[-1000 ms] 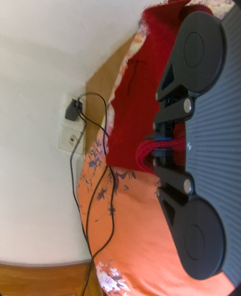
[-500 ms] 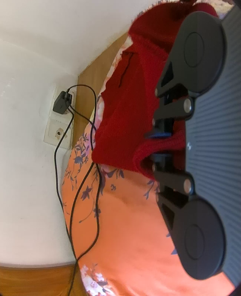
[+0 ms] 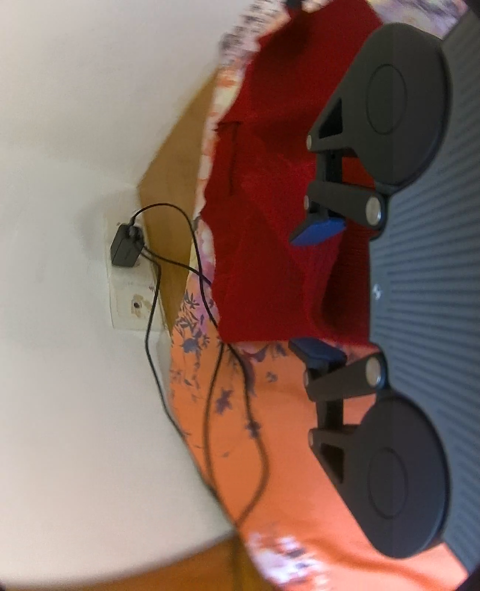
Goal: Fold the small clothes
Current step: 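Open both grippers to release the folded hem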
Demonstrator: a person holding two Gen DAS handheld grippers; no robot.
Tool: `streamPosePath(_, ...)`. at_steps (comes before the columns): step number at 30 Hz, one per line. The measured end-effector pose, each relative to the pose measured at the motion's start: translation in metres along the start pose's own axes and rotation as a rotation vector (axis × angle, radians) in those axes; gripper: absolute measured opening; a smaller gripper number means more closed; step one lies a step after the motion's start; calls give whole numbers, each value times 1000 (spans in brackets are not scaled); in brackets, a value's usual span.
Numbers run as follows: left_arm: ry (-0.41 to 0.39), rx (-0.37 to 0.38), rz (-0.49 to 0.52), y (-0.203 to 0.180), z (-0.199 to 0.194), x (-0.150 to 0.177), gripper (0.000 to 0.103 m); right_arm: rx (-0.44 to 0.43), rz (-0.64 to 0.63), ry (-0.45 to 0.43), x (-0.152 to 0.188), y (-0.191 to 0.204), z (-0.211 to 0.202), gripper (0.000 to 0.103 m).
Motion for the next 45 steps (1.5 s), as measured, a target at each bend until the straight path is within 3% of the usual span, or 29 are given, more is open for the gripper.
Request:
streamPosePath(10,41,142,183,-14,-6,-2,57,-10,-152,56,1,7,6,92)
streamPosePath(19,39,157,235,-12,-9,-4,57,-28,-216,60,-4,12,1,94)
streamPosePath(30,67,111,169,3,39,-1,57,-33,-283,75,-12,21,13,96)
streamPosePath(45,75,105,65,7,84,-1,57,5,-192,162,-12,2,82,96)
Point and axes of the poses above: each gripper's, at about its wrist camera, not at the fingertips, and z roughly the way its jaws point, y to its left, x to its underside, the point moved 9 cm from there along z, roughly the way its jaws point, and after that the axes turned 10 degrees about -y, right-handed, at the moved point
